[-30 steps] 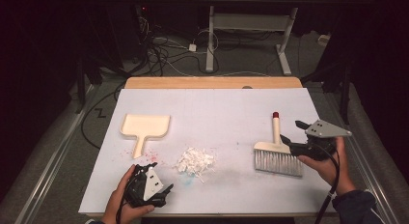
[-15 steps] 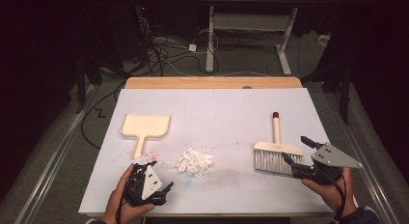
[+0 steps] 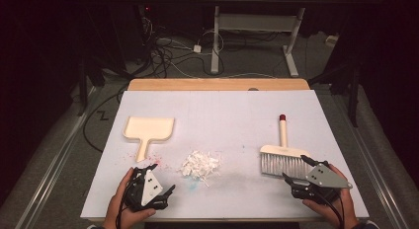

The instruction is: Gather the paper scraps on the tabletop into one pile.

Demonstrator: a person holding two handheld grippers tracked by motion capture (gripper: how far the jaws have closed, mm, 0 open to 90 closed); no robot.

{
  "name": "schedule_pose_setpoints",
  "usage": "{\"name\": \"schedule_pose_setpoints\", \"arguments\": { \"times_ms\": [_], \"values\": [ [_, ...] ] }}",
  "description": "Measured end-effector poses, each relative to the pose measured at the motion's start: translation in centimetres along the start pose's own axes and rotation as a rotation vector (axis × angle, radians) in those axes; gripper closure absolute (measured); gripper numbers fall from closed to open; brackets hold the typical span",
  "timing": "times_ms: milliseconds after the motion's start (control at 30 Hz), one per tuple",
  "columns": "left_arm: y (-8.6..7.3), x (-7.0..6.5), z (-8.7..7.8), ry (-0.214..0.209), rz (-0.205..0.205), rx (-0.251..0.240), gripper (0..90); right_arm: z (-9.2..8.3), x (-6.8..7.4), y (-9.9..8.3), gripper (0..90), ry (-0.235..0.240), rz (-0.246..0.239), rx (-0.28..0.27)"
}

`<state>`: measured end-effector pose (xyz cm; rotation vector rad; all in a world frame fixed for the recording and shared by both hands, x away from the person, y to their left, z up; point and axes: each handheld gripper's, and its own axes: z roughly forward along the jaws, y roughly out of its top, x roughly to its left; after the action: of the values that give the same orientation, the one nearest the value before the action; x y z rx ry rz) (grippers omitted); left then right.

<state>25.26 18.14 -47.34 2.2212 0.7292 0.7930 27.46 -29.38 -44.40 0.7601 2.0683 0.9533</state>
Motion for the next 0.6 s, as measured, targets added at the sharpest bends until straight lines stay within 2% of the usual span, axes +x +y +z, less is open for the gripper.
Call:
{"name": "schedule_pose_setpoints", "arguments": {
  "times_ms": [600],
  "values": [
    [0.04,-0.20,0.12,-0.009,0.008,0.003,15.7,0.01,0.08,0.21,22.0,-0.005,-0.009,-0.006]
  ]
}}
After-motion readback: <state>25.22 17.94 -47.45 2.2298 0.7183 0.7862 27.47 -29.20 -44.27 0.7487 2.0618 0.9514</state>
